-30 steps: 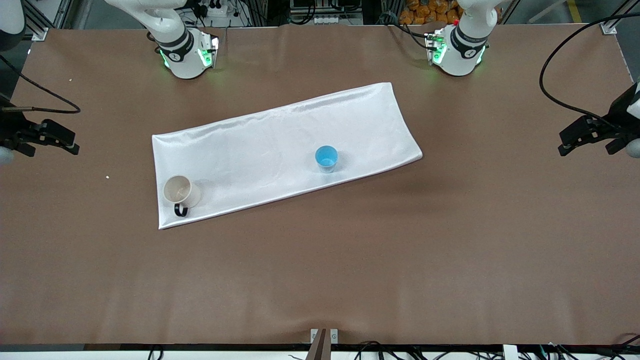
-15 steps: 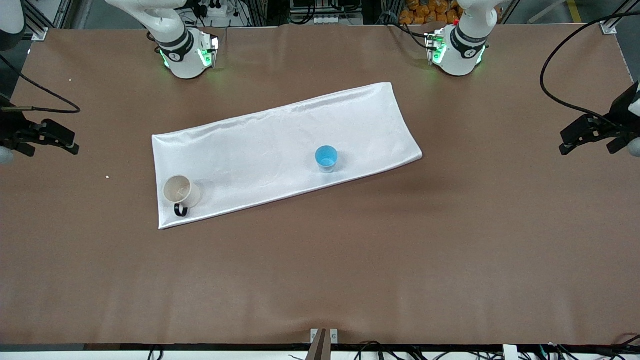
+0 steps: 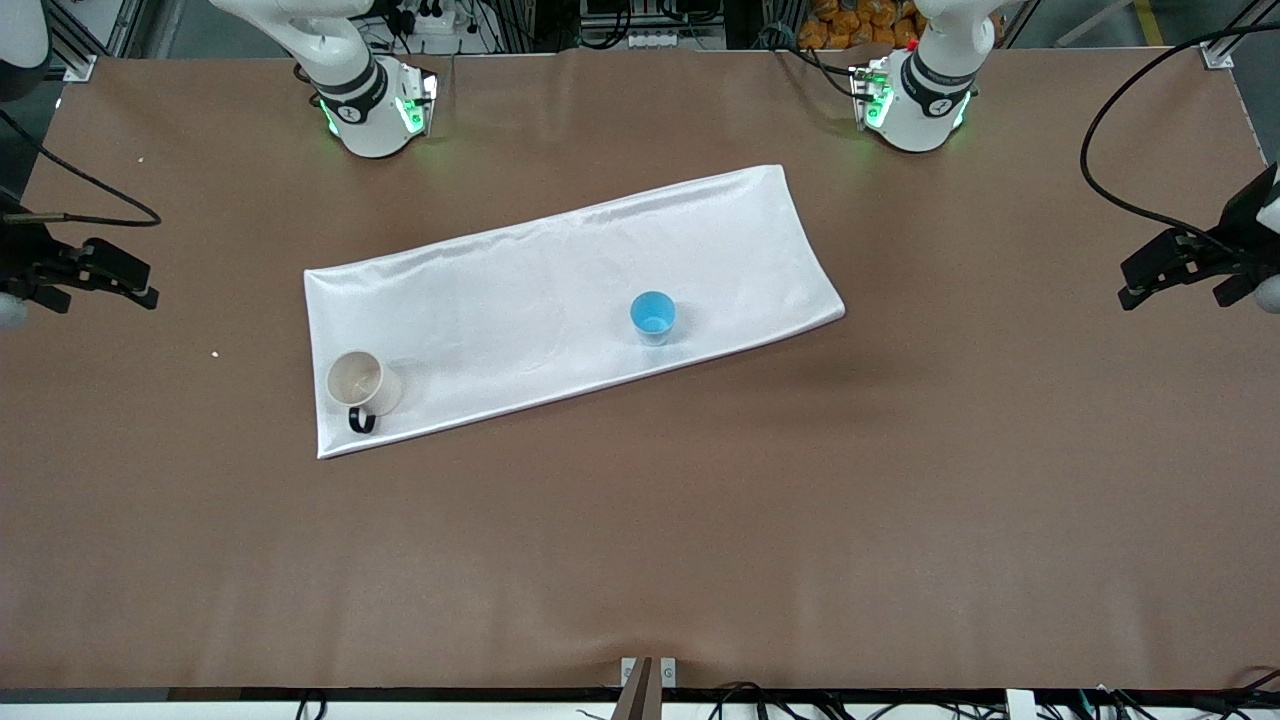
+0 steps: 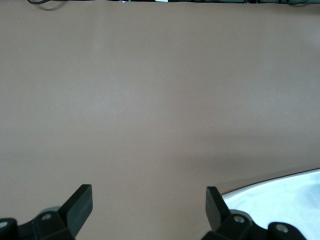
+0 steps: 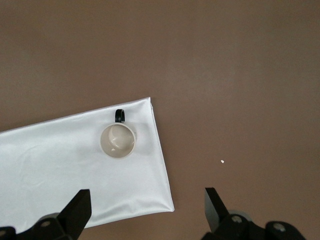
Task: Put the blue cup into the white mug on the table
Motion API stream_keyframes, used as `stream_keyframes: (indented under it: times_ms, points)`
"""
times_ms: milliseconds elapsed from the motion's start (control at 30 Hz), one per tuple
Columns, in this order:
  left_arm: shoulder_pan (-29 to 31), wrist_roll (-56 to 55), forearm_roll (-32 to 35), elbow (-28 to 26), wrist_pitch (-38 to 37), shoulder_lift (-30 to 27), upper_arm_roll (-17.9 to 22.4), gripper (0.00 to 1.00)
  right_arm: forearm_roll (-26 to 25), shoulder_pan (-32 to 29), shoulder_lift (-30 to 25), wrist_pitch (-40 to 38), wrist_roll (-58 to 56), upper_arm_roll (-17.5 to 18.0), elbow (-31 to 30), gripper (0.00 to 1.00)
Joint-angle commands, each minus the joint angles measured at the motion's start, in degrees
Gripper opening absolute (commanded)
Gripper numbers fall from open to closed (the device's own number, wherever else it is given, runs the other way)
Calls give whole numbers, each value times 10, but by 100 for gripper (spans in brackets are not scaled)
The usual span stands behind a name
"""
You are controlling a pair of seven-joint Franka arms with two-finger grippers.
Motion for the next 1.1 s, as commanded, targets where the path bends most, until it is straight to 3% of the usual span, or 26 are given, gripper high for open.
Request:
stream_keyframes:
  times_ms: [0,667,1067]
  points:
    - [3,17,-16,0,-9,-7,0,100,-4,-4,-2,-9,-7,3,6,100]
    - [-2,10,-24,-3,-10,-7,-1,100,-5,-5,-2,-6,-7,2,7,100]
    - [-4,-18,-24,-5,-11,-2,-24,100,-5,-4,0,-2,-3,2,7,100]
